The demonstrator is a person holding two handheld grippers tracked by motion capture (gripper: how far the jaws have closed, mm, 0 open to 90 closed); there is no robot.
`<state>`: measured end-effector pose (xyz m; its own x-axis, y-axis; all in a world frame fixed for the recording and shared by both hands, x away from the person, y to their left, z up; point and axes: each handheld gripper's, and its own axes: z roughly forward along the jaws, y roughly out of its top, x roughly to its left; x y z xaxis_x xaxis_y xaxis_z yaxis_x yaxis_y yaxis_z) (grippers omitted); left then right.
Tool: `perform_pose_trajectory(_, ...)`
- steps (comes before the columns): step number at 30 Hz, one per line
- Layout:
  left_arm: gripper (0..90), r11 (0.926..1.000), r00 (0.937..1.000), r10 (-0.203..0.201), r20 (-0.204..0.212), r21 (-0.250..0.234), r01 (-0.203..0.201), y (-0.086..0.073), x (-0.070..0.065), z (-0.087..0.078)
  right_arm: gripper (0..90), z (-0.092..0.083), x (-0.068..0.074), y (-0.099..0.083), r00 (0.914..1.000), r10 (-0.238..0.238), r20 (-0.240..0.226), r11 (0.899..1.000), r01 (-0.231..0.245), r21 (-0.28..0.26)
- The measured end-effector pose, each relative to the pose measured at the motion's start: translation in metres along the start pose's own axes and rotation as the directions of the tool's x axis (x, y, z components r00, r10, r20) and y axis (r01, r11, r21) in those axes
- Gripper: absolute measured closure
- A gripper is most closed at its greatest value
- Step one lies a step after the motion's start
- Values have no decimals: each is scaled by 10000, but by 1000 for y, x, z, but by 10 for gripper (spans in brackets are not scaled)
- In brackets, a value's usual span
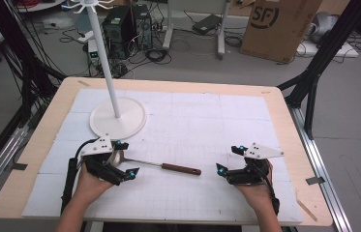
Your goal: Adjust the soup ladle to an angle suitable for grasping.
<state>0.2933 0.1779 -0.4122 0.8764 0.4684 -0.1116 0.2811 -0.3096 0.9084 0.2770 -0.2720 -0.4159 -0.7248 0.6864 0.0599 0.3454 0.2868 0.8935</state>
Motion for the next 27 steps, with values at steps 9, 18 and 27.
perform_pose_trajectory(9,18,9977,9993,312,226,594,-325,12,-2,29,109,0,-1,-1,10000,74,-3,10000,-74,22)
perform_pose_trajectory(18,23,9843,9964,630,569,1612,-715,19,-10,65,109,3,0,-2,10000,10,-12,9999,-10,158)
perform_pose_trajectory(27,166,9692,9861,1060,1279,2084,-1312,20,-16,92,109,3,0,-2,10000,-5,-32,9999,5,150)
